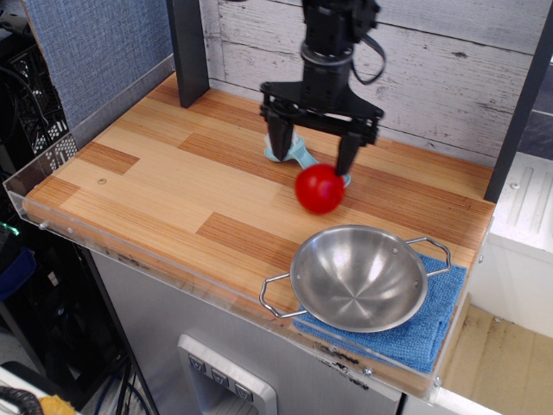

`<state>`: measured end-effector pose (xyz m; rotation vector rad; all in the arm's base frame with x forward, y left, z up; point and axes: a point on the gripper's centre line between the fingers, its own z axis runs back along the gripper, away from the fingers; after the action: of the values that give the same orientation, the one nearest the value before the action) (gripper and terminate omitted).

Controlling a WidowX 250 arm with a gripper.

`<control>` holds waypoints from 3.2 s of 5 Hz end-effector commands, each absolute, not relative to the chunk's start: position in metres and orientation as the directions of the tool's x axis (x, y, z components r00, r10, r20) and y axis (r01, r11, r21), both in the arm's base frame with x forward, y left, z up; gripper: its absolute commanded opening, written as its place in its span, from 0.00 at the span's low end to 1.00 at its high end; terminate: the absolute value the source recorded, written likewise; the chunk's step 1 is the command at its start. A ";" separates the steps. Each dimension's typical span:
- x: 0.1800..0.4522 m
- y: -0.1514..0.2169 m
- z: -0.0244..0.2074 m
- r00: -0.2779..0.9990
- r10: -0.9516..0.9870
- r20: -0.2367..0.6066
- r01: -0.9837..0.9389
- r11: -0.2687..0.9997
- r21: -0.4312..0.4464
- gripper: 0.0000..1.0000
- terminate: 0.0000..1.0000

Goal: Put red ball on the vessel

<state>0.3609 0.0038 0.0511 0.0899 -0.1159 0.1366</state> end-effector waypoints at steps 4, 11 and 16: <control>0.345 0.008 0.043 0.985 0.135 0.111 -0.141 0.989 0.052 1.00 0.00; 0.332 0.008 0.052 0.986 0.148 0.074 -0.151 0.988 0.036 1.00 0.00; 0.285 -0.006 0.037 0.997 0.066 0.031 -0.068 0.995 0.076 1.00 0.00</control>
<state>0.2786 -0.0048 0.0191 0.0814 0.0324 0.0761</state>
